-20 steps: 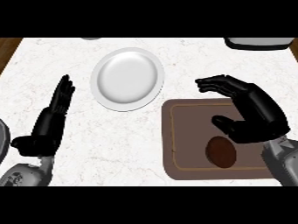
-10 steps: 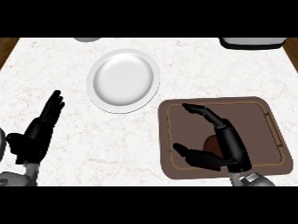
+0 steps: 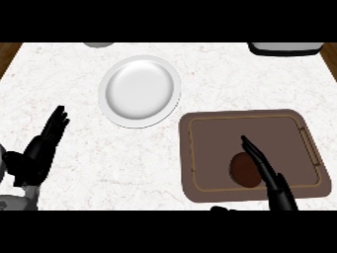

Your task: Pick the cupcake from the tray and place it in the plate

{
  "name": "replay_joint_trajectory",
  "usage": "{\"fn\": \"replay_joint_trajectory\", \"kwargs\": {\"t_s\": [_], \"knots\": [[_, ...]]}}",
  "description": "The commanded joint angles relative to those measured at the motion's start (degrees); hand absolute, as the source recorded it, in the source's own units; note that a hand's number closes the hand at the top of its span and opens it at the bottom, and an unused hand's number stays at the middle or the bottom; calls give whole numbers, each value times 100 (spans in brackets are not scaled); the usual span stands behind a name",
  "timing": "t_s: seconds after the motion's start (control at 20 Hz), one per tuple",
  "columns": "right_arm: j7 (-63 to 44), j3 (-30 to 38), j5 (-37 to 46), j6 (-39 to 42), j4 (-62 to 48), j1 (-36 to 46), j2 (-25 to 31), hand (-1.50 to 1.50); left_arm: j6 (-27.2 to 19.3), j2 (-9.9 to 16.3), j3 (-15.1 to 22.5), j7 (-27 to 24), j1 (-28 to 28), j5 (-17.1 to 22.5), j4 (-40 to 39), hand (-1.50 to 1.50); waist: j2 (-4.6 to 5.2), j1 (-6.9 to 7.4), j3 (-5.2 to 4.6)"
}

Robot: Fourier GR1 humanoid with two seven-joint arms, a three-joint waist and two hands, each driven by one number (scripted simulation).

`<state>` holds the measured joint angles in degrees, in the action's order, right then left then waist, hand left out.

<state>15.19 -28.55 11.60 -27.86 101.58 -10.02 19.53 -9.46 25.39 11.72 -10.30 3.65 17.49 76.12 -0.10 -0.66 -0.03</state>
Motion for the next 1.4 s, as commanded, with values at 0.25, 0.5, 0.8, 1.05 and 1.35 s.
{"fn": "replay_joint_trajectory", "kwargs": {"t_s": [0.25, 0.5, 0.8, 1.05, 1.35], "knots": [[-2417, 91, 1518, 532, 1022, -278, 1355, -150, 154, 63, -118, 179, -11, 2, 148, 0, -5, 53, -14], [-3482, -2, 1792, 1485, 1320, -291, 1865, -150, 92, -140, -11, 21, -102, -172, 89, 0, 2, 84, -7], [-4904, -66, 1666, 2573, 1938, 84, 1715, -150, 429, -74, -334, -115, 97, -162, -369, 0, 15, 67, -4], [-4668, 214, 1854, 2859, 1015, 463, 1348, -150, 547, -173, -536, 26, 146, -256, -283, 0, 12, 71, 3], [-5012, 242, 2117, 3486, 722, 710, 1008, -150, 578, -307, -582, 182, -99, -467, 169, 0, 8, 84, 4]]}}
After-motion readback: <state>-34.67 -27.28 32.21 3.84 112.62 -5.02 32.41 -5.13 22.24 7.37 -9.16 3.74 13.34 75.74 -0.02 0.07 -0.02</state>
